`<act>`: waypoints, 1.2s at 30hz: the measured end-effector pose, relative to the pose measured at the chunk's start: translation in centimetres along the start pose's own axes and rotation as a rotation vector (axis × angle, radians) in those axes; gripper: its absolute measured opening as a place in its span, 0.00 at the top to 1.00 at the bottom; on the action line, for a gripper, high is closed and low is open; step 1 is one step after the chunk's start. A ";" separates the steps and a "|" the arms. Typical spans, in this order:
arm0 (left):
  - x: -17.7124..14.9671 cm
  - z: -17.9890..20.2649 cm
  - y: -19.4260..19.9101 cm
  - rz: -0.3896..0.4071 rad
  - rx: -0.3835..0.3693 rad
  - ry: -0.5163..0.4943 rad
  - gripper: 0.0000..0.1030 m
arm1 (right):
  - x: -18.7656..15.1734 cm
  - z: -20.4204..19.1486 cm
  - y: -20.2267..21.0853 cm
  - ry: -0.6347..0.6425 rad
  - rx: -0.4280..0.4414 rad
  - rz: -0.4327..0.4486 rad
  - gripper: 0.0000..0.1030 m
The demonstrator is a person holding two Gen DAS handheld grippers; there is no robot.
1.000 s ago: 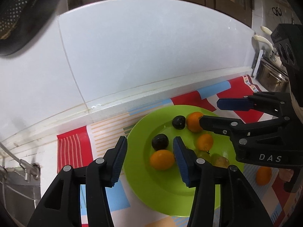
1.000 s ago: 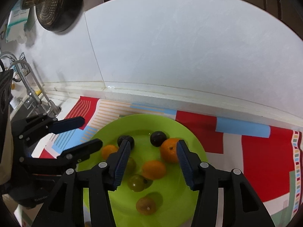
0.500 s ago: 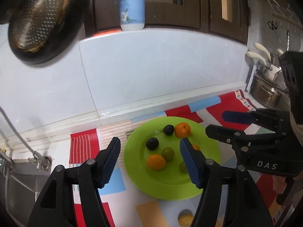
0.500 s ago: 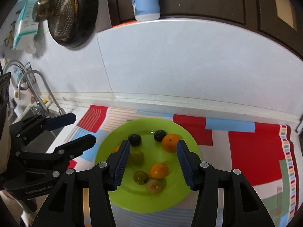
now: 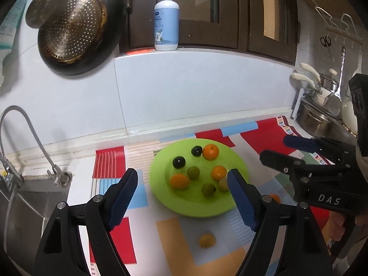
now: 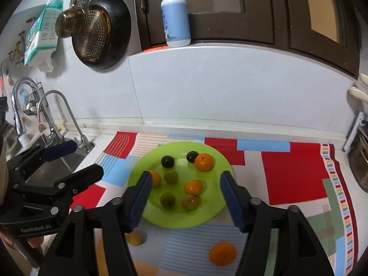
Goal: Organize fruits
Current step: 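Withdraw both tools from the plate toward the last two fruits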
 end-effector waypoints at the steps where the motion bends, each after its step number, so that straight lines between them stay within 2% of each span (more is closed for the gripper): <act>1: -0.2 0.1 0.2 -0.002 0.006 -0.003 0.21 | -0.2 0.1 0.3 0.000 -0.006 0.004 0.35; 13: -3.9 1.8 1.2 -0.054 0.013 0.015 0.20 | -3.3 1.2 2.9 -0.003 -0.060 -0.009 0.35; 19: -6.2 2.4 0.5 -0.099 0.034 0.000 0.19 | -6.1 2.0 2.6 -0.024 -0.077 -0.073 0.35; 36: -11.9 2.3 -4.3 -0.284 0.021 0.021 0.19 | -12.8 3.6 -1.4 -0.053 -0.126 -0.273 0.35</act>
Point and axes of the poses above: each gripper's, at about its wrist camera, not at the fingertips, and y roughly against the way its jaws point, z to its right, x to its top, the point moved 7 cm from there along -y, roughly the way its jaws point, and after that the axes turned 12 degrees about -x, right-handed, at the moved point
